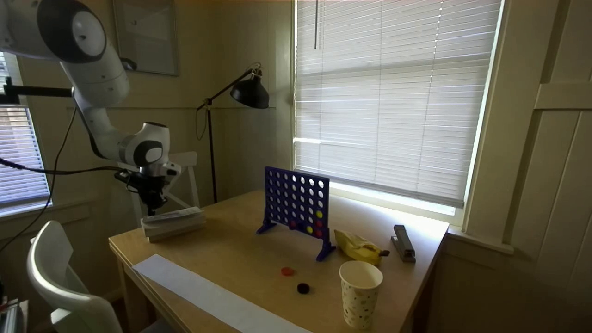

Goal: Move the stacked books to the right.

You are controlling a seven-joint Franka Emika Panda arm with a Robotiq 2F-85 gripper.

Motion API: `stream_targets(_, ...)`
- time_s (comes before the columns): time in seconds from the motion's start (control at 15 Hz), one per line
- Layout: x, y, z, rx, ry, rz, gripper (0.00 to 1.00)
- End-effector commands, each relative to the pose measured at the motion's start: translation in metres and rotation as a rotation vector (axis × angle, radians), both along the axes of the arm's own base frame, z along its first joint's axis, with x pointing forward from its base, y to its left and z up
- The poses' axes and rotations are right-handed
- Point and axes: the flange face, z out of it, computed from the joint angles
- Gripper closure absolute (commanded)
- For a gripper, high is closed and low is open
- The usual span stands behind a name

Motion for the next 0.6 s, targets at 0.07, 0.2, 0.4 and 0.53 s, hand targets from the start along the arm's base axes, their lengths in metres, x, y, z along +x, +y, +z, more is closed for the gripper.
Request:
stream_targets(0.07, 0.010, 0.008, -0.005, -0.077, -0.035, 0.018, 1.00)
stream_targets(0.2, 0.012, 0.006, -0.005, -0.111, -0.037, 0.025, 1.00)
stream_targets(0.4, 0.011, -0.001, -0.008, -0.182, -0.022, 0.058, 1.00)
stream_targets(0.53, 0.010, -0.008, -0.012, -0.231, 0.007, 0.074, 1.00)
